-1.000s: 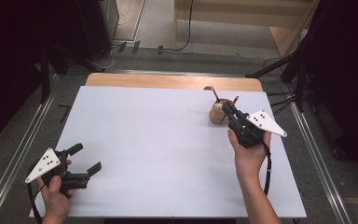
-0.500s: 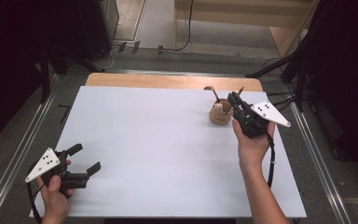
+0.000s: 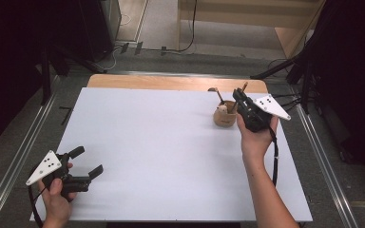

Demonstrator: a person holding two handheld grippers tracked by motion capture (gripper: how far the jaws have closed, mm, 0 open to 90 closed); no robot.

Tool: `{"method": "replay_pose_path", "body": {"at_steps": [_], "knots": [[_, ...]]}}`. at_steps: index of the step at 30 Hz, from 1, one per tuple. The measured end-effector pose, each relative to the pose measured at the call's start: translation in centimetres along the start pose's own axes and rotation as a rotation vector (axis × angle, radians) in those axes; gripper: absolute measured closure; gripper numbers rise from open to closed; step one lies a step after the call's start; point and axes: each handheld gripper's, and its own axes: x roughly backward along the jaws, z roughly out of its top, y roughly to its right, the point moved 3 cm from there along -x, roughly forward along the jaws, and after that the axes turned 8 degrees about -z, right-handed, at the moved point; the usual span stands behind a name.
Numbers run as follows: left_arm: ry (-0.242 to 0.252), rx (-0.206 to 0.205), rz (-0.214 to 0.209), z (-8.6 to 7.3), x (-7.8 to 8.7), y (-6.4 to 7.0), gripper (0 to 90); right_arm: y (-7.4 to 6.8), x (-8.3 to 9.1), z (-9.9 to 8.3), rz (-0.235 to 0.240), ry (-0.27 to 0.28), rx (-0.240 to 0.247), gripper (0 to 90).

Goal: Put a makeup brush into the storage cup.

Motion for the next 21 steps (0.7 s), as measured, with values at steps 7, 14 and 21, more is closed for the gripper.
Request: {"method": "replay_pose_path", "body": {"at_steps": [7, 14, 21], "knots": [[-0.003, -0.002, -0.005, 0.0, -0.1, 0.1, 0.0, 0.6, -0.7, -0.5, -0.017, -0.017, -0.029, 84.1], [-0.005, -0.004, -0.007, 0.0, -0.2, 0.1, 0.0, 0.9, -1.5, -1.2, -0.036, -0.038, -0.029, 84.1], [-0.006, -0.005, -0.01, -0.1, -0.3, 0.2, 0.0, 1.3, -2.2, -1.8, -0.056, -0.056, -0.023, 84.0]]}}
